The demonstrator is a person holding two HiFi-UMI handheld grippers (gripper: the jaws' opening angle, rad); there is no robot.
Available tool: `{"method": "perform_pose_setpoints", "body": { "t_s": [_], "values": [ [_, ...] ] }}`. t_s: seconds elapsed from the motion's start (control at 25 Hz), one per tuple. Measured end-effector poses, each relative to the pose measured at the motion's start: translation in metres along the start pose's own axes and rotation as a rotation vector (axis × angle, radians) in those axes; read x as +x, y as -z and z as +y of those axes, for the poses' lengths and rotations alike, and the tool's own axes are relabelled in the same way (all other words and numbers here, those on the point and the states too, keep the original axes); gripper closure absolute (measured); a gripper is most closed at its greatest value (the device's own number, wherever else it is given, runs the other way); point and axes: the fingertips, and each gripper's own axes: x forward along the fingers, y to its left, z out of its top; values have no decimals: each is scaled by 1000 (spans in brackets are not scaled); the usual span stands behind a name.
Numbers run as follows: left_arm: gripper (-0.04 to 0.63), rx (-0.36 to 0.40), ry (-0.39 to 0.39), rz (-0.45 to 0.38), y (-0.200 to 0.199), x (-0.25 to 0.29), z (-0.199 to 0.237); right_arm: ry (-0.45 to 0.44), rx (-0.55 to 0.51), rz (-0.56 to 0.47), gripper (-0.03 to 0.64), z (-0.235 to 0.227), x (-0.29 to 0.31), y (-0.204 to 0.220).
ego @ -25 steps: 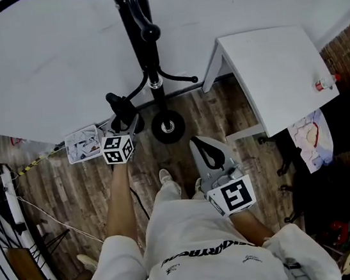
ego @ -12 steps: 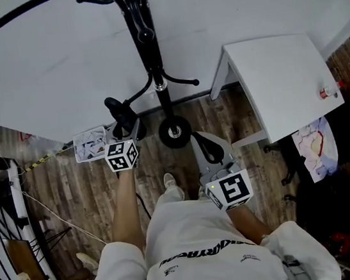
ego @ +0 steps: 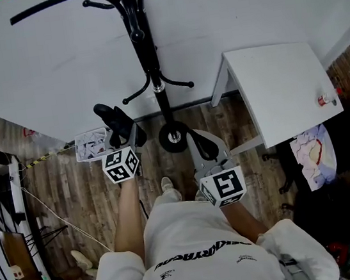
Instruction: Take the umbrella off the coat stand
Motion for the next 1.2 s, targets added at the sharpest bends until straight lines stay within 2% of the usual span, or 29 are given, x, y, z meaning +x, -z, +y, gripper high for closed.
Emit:
{"method": "perform_pose_setpoints", "body": {
  "t_s": [0.24, 0.56, 0.92, 1.2],
  "values": [
    [339, -47, -60, -44, -12, -42, -24, -26, -23, -8, 615, 2, -15, -5],
    [339, -16, -102, -108, -38, -94, -62, -65, -44, -16, 615, 8, -28, -8],
    [339, -50, -84, -161, -60, -130, -97, -79, -73, -55, 617, 14, -46, -23],
    [339, -27, -73, -192, -66, -148, -115, -82, -82, -62, 618, 20, -49, -28]
  ]
}}
